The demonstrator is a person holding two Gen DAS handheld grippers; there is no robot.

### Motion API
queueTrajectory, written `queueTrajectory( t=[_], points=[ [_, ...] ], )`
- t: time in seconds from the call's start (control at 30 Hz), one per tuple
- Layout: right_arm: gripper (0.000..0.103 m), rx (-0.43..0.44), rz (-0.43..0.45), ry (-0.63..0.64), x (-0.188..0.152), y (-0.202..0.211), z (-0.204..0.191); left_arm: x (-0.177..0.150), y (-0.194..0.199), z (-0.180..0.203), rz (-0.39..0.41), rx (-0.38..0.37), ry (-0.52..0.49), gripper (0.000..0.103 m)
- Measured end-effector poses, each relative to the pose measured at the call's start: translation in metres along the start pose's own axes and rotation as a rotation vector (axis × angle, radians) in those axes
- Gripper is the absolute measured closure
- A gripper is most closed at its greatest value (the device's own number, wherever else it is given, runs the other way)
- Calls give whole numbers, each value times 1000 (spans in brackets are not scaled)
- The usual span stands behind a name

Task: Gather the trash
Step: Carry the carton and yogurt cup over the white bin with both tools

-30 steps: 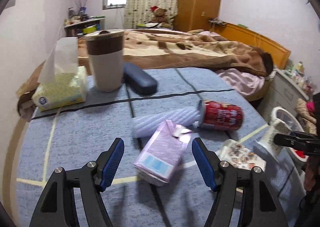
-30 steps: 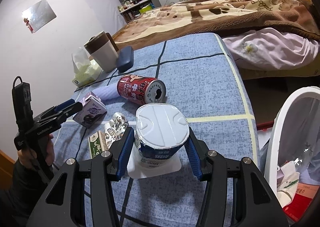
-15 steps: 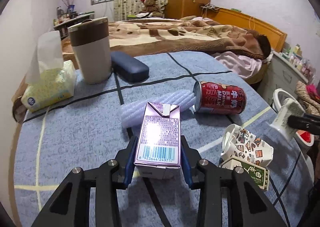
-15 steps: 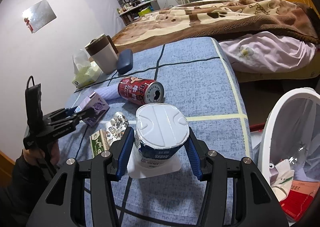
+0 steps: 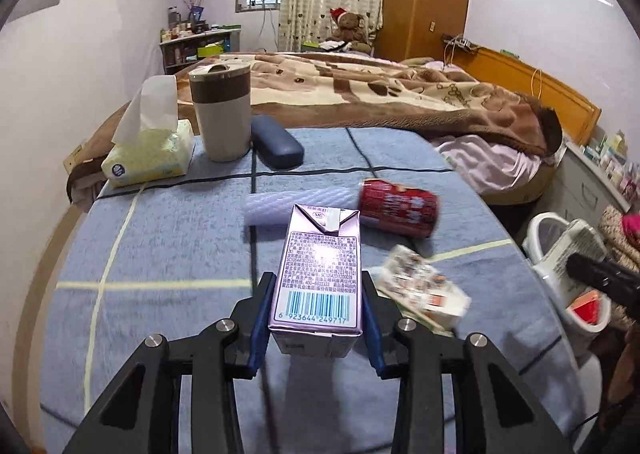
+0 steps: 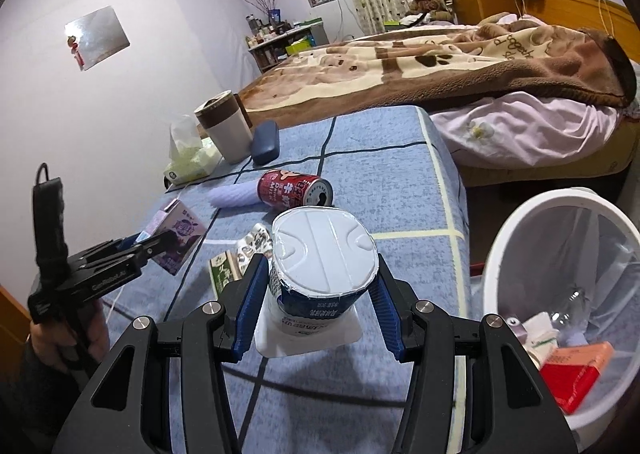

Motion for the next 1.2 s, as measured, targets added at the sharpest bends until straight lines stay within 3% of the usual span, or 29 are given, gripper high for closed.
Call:
queueTrajectory(
  t=[0.43,1.2],
  points=[
    [51,-29,31,5,-13,35,10,-22,66,67,25,-64,14,64],
    [51,-173,135,-131,-31,93,77,-21,72,203,5,-259,-154,63]
  ],
)
Point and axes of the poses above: each gripper's, at about its wrist camera, not at the fingertips, and y roughly against the way its jaws point, z to its right, x to its top, the point moved 3 cm from there along -y, roughly the way its jaws point, and after that the axes turned 14 degrees about x, right-handed, at the moved point
